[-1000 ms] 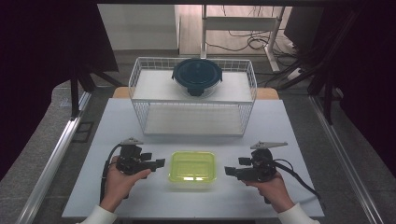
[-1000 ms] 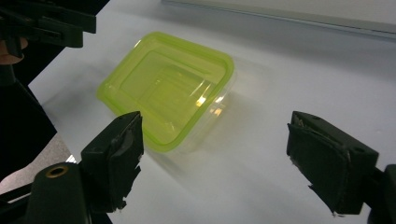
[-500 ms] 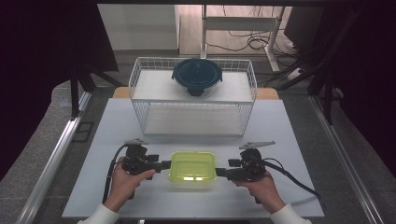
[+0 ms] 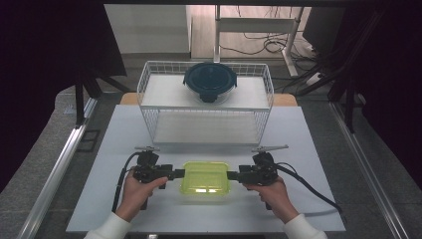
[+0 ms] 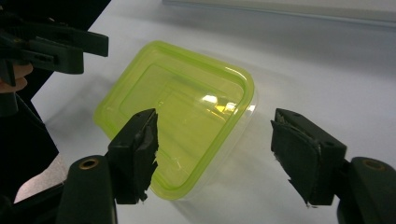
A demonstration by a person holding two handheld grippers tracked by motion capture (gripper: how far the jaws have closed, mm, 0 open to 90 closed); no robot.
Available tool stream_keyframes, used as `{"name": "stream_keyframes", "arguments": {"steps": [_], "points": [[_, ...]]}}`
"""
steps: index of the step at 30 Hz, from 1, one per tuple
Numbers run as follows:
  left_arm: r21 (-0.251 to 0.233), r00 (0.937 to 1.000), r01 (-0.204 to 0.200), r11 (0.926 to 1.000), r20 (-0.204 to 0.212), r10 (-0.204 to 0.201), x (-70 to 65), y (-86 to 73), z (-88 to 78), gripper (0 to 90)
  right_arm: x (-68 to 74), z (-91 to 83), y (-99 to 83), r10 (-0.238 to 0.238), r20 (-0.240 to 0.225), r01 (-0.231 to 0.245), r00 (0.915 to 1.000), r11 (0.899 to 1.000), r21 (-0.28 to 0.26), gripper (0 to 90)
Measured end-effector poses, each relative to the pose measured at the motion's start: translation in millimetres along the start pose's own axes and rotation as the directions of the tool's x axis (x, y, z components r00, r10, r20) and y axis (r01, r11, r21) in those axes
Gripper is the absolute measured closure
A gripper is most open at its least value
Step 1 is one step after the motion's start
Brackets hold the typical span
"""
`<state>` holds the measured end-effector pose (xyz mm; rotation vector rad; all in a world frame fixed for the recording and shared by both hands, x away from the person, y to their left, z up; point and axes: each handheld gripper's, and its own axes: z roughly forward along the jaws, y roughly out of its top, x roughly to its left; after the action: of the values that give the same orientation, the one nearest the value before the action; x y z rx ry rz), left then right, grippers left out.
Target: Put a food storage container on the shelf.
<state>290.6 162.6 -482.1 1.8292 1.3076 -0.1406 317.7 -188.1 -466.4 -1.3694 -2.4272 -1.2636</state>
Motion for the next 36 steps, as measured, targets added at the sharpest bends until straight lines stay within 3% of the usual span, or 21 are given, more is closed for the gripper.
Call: {"name": "stream_keyframes", "arguments": {"steps": [3, 9, 18, 23, 25, 26, 27, 28, 30, 33, 36], "points": [[0.008, 0.9988, 0.031, 0.9995, 0.037, -0.031, 2.2, -1.5, 6.6, 31.9, -1.7, 11.3, -1.8, 0.037, -0.016, -0.037, 0.9992, 0.999, 0.023, 32.8], [0.023, 0.9953, 0.079, 0.9966, 0.054, -0.080, 9.6, -4.7, 14.9, 34.1, -5.4, 24.1, -4.0, 0.063, -0.028, -0.062, 0.9976, 0.997, 0.049, 34.8], [0.042, 0.9813, 0.161, 0.9860, 0.100, -0.165, 21.7, -11.9, 18.6, 41.4, -15.6, 33.4, -7.1, 0.120, -0.032, -0.118, 0.9923, 0.992, 0.052, 42.1], [0.077, 0.9735, 0.176, 0.9813, 0.134, -0.186, 25.1, -12.4, 28.6, 47.3, -13.5, 36.2, -11.4, 0.122, -0.030, -0.120, 0.9920, 0.991, 0.065, 46.2], [0.095, 0.9726, 0.176, 0.9798, 0.136, -0.188, 25.0, -12.7, 30.4, 55.8, -12.0, 37.0, -13.8, 0.130, -0.036, -0.127, 0.9909, 0.989, 0.070, 50.1], [0.100, 0.9734, 0.173, 0.9798, 0.134, -0.186, 24.6, -12.8, 30.6, 55.8, -11.1, 37.0, -14.4, 0.133, -0.048, -0.130, 0.9899, 0.989, 0.069, 53.0], [0.101, 0.9721, 0.173, 0.9796, 0.142, -0.187, 24.3, -13.2, 30.6, 62.9, -9.6, 37.0, -15.0, 0.146, -0.066, -0.142, 0.9870, 0.987, 0.073, 56.2], [0.105, 0.9686, 0.179, 0.9782, 0.155, -0.194, 24.4, -13.3, 30.2, 62.9, -9.6, 37.0, -15.0, 0.146, -0.066, -0.142, 0.9870, 0.987, 0.073, 56.2], [0.105, 0.9733, 0.177, 0.9785, 0.129, -0.190, 23.5, -13.8, 29.4, 67.8, -9.1, 36.8, -15.8, 0.157, -0.069, -0.151, 0.9853, 0.985, 0.078, 61.4], [0.096, 0.9674, 0.200, 0.9751, 0.139, -0.212, 25.1, -15.2, 27.3, 74.4, -7.0, 34.5, -17.0, 0.156, -0.062, -0.152, 0.9858, 0.986, 0.071, 64.0], [0.093, 0.9674, 0.188, 0.9776, 0.154, -0.201, 23.3, -16.6, 26.6, 76.4, -4.6, 31.2, -17.9, 0.150, -0.053, -0.147, 0.9873, 0.987, 0.061, 66.8]]}}
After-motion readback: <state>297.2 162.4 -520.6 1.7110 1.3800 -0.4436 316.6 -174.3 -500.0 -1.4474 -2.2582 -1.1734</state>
